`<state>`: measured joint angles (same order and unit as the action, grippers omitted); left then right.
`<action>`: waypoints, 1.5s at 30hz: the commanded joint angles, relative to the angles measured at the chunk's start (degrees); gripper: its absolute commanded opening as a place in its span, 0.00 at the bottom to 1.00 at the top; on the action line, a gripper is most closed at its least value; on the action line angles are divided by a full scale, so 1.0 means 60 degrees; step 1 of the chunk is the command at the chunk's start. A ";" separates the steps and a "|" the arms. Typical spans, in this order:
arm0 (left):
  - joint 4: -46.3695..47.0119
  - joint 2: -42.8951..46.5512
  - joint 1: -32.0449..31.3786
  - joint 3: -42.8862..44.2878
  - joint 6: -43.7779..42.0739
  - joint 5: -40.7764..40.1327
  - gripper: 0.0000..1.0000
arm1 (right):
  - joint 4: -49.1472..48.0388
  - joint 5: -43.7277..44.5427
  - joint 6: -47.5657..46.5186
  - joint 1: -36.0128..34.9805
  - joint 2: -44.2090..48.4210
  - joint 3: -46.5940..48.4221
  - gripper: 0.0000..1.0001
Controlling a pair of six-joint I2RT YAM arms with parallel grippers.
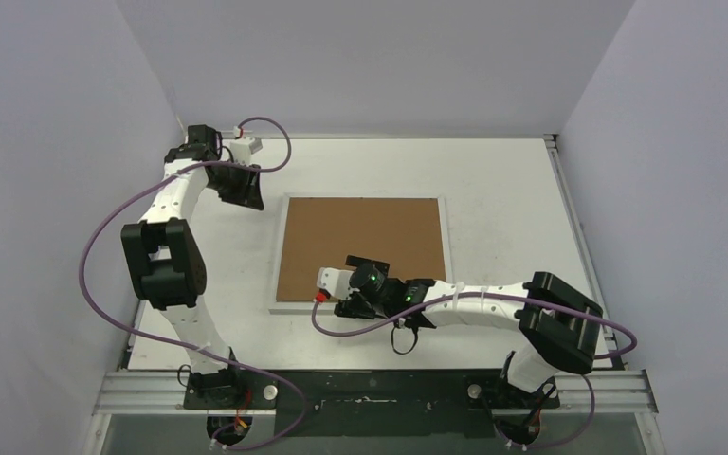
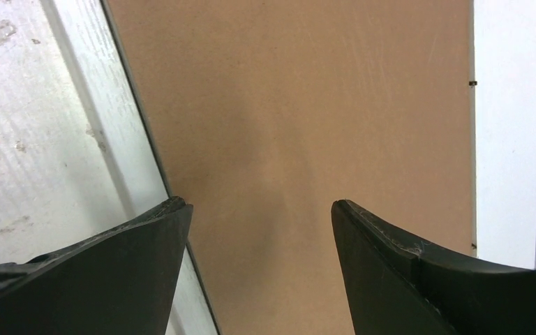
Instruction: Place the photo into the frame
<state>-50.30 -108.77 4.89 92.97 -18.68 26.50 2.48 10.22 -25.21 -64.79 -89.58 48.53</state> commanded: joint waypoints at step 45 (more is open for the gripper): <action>0.0294 0.5965 -0.3130 -0.6119 -0.6545 -0.1108 0.43 | -0.0583 0.1407 0.5847 0.2684 0.3427 -0.0893 0.90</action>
<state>-54.17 -79.46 -9.04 60.86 -55.29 25.12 -4.62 15.75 -3.51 -52.86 -73.95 42.50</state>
